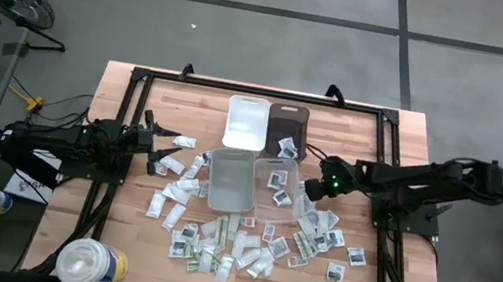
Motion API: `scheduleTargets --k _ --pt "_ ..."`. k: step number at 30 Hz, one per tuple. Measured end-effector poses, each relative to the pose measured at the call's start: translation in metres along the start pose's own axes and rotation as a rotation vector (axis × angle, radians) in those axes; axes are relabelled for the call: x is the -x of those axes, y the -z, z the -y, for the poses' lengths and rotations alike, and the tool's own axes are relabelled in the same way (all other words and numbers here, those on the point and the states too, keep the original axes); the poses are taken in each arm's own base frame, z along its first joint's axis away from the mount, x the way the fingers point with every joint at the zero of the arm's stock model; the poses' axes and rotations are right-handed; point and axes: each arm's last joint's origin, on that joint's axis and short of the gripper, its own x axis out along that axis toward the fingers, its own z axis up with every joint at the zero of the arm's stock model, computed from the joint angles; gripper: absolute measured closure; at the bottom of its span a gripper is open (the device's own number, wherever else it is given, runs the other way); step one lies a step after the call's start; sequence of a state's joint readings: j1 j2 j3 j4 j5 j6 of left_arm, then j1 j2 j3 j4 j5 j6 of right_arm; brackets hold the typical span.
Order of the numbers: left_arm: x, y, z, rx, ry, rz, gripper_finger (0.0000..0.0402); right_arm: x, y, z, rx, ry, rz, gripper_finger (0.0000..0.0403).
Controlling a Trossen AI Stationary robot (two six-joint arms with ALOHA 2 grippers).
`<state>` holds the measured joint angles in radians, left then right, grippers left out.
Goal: Pick & Place First Aid Supplies
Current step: Put the gray towelette pack into the transparent bin
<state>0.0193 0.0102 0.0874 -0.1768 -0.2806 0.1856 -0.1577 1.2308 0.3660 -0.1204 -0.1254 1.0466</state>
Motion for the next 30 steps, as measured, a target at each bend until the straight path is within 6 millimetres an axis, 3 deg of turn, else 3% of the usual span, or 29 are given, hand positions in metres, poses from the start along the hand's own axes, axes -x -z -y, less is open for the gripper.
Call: scheduleTargets --k 12,24,30 --pt "0.0 0.0 0.0 0.0 0.0 0.0 0.0213 -0.0051 -0.0012 -0.0005 0.01 -0.003 0.006 0.029" --pt "0.0 0.0 0.0 0.0 0.0 0.0 0.0213 -0.0051 -0.0019 -0.0002 0.038 0.009 0.029 0.0396" --pt "0.0 0.0 0.0 0.0 0.0 0.0 0.0213 -0.001 -0.0031 -0.0018 0.066 0.004 0.068 0.0402"
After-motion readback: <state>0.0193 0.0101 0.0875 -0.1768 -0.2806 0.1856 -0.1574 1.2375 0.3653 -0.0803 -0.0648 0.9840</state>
